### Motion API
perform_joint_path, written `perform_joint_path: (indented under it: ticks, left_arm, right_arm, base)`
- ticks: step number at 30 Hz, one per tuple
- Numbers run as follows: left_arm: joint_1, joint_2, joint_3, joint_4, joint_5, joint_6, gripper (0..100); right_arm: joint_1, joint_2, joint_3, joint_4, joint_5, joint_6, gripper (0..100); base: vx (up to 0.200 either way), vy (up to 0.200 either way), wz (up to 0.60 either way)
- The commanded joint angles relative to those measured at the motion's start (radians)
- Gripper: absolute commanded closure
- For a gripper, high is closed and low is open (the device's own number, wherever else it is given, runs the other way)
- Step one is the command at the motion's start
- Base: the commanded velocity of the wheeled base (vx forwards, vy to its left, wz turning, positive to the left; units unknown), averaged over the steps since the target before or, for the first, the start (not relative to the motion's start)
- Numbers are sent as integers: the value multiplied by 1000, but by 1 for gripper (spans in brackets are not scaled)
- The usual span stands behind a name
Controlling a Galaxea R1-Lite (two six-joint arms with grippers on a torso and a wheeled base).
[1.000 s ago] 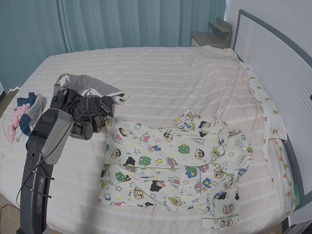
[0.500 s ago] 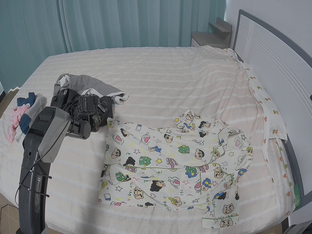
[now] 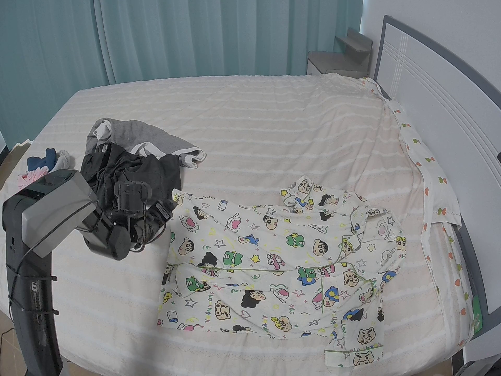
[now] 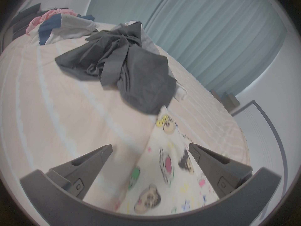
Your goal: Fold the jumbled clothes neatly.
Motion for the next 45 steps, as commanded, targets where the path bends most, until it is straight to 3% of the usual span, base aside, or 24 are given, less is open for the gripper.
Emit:
perform_joint_path:
  ticks: [1,7,19,30,33,45]
  left_arm:
    - [-146,-262,597,-319,-169,-8,0]
    - [-193,-245,676,-323,-177,-99,0]
    - [-200,-198,719,-362,-184,-145,0]
    - [-165,-95,757,-599,-160,-94,0]
    - [-151,-32,772,-661,-154,-8,0]
    - [-146,58,771,-799,-154,-5,0]
  right_arm:
    - [1,0,10,0,17,0,0]
    - [1,0,10,0,17,0,0]
    - [1,-5,17,0,31,0,0]
    - [1,-5,17,0,31,0,0]
    - [3,-5,19,0,32,0,0]
    - [4,-5,20,0,32,0,0]
  base:
    - [0,0,0]
    - [0,0,0]
    - [0,0,0]
    - [0,0,0]
    - [0,0,0]
    - [0,0,0]
